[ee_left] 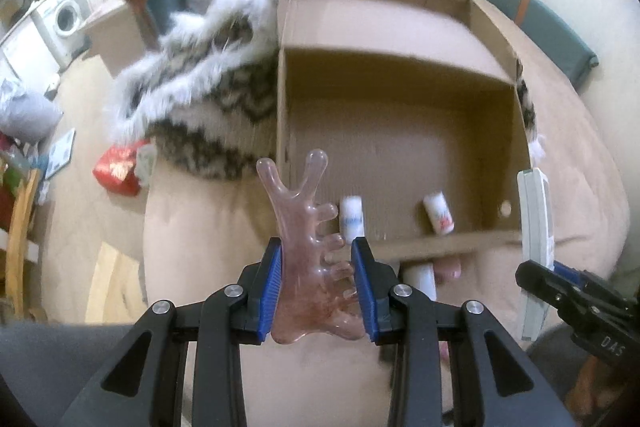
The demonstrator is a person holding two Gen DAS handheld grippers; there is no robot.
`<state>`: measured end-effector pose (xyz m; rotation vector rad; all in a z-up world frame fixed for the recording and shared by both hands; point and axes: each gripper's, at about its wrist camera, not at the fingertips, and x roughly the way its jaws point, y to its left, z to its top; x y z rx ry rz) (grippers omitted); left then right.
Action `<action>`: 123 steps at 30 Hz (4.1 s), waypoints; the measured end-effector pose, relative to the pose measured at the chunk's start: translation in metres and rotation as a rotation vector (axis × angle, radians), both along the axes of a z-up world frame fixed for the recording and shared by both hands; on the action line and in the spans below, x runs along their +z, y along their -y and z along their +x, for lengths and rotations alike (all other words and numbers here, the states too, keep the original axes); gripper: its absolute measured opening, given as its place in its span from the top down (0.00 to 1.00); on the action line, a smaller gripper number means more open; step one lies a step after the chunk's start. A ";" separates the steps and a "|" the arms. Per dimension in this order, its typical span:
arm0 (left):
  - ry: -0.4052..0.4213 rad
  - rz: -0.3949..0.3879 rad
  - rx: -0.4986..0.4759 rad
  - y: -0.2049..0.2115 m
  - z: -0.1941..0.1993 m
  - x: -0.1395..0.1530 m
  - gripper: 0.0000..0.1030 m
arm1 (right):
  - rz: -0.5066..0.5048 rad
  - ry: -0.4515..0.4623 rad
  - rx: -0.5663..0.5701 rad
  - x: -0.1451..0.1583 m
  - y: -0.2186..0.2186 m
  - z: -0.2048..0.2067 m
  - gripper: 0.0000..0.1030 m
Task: Organize rigid objects
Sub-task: 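Lift the comb and remote into the box and open both grippers, then withdraw both grippers from the box toward the remaining items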
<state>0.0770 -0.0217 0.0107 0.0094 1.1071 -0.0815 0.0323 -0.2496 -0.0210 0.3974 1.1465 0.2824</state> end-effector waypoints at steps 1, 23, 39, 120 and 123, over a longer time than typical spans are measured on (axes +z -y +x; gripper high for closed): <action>0.007 0.003 -0.002 0.002 0.007 0.003 0.69 | -0.002 0.010 -0.001 0.003 0.001 0.006 0.56; -0.012 0.067 -0.079 0.050 0.095 -0.054 0.69 | -0.083 0.005 0.012 -0.048 -0.009 0.119 0.56; -0.058 0.045 -0.058 0.049 0.098 -0.087 0.69 | -0.147 -0.079 0.040 -0.091 -0.026 0.130 0.56; 0.016 0.128 0.059 -0.016 -0.008 -0.052 0.33 | -0.058 0.043 -0.078 -0.036 0.001 0.016 0.18; 0.012 0.101 0.093 -0.027 -0.009 -0.052 0.33 | -0.086 0.026 -0.077 -0.040 0.005 0.011 0.18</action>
